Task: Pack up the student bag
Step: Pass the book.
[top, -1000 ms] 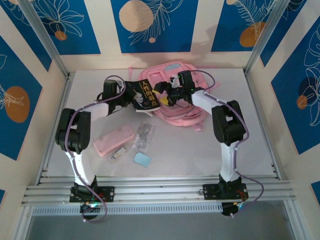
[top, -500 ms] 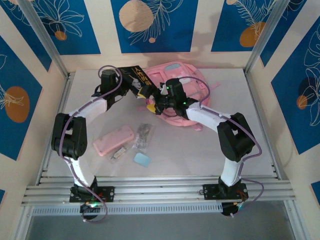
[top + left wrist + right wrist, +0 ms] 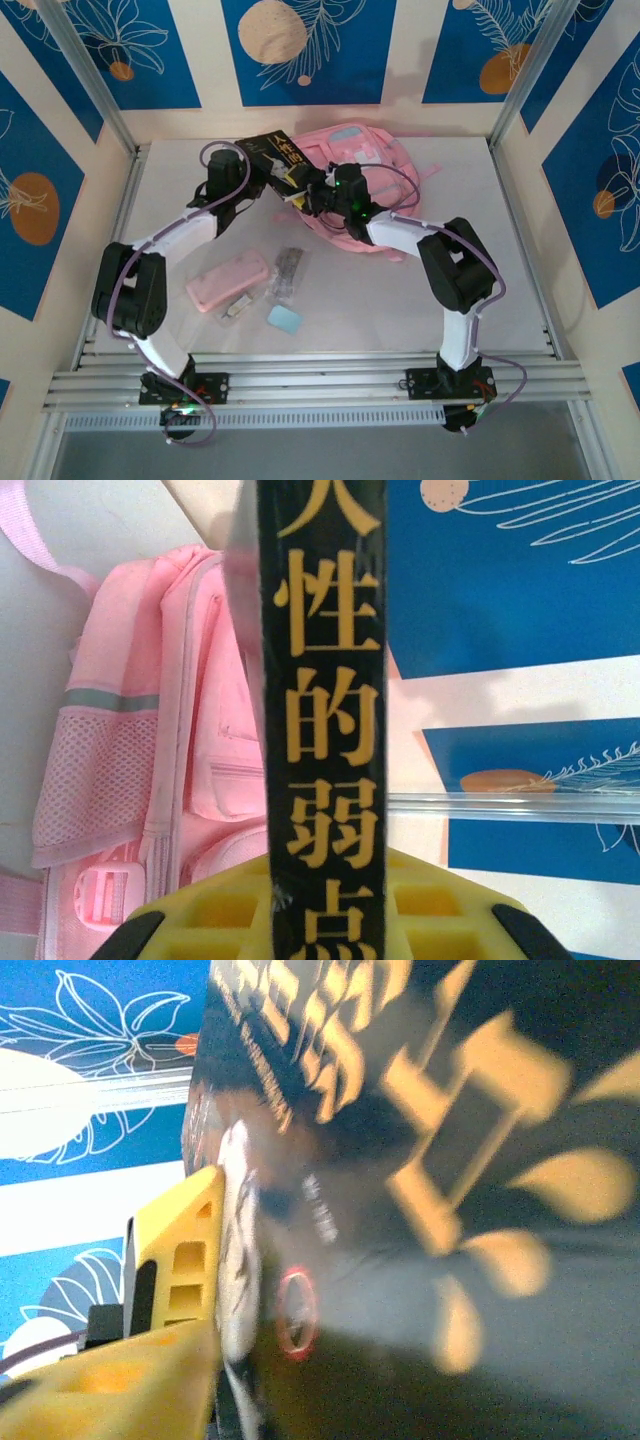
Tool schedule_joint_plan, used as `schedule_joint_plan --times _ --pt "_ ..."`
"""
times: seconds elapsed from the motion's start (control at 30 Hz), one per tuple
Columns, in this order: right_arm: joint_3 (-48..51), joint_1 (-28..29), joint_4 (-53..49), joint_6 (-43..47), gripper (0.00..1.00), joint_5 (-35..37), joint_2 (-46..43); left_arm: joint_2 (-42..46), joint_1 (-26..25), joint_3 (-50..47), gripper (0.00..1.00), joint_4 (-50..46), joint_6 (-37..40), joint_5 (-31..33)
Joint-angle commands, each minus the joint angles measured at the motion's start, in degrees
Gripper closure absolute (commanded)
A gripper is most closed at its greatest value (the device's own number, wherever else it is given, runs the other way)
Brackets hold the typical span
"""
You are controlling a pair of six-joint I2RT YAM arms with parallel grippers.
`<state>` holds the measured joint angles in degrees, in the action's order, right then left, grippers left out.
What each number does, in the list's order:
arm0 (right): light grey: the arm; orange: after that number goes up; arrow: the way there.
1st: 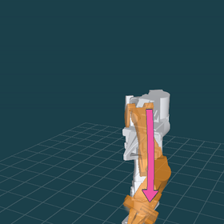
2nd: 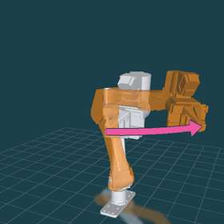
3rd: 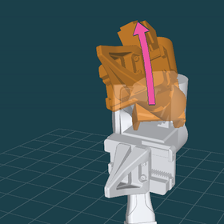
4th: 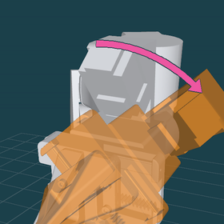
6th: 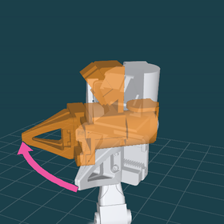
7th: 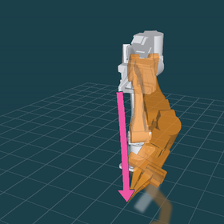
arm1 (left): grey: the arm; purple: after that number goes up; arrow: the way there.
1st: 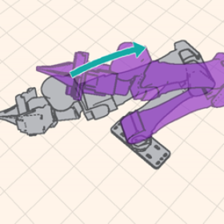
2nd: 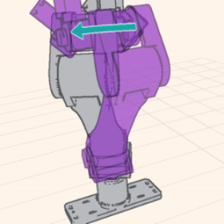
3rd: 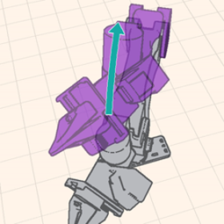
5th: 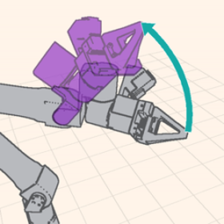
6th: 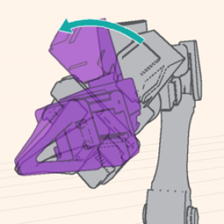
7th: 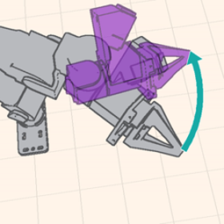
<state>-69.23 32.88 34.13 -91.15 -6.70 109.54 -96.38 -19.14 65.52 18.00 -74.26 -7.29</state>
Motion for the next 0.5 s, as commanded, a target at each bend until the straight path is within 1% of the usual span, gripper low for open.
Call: schedule_joint_plan --times 0.0,0.03,0.07,0.1,0.2,0.23,0.27,0.33,0.47 --pt "0.57 -1.56 7.29 -1.48 0.75 3.57 -0.06 2.61 -1.8 -0.65 1.0 3.64 -1.04 -1.18" --pt "0.76 -1.91 8.0 -1.36 0.88 3.01 -0.08 2.54 -1.96 -0.58 1.0 3.53 -0.85 -1.44" --pt "0.84 -2.31 8.42 -1.26 0.99 2.27 -0.23 2.49 -2.11 -0.41 1.0 3.39 -0.48 -1.81" --pt "1.13 -2.79 8.49 -1.22 1.0 1.56 -0.48 2.42 -2.28 -0.04 0.91 2.79 0.48 -2.29" --pt "3.37 -4.69 8.44 0.25 1.0 -0.35 -2.45 2.37 -2.99 2.24 0.61 -1.52 5.62 -3.87" --pt "4.5 -5.75 7.89 1.38 1.0 -1.16 -3.65 2.35 -3.32 3.38 0.54 -3.6 8.15 -4.72" --pt "5.39 -6.82 7.04 2.68 1.0 -2.17 -4.74 2.19 -3.65 4.42 0.5 -5.49 10.4 -5.43" --pt "7.14 -9.83 2.2 6.8 1.0 -5.08 -8.03 1.52 -4.53 6.89 0.45 -8.99 16.44 -7.73" --pt "10.52 -16.33 -10.61 16.36 1.0 -8.27 -15.37 -1.72 -6.66 14.25 0.42 -18.95 28.53 -11.29"
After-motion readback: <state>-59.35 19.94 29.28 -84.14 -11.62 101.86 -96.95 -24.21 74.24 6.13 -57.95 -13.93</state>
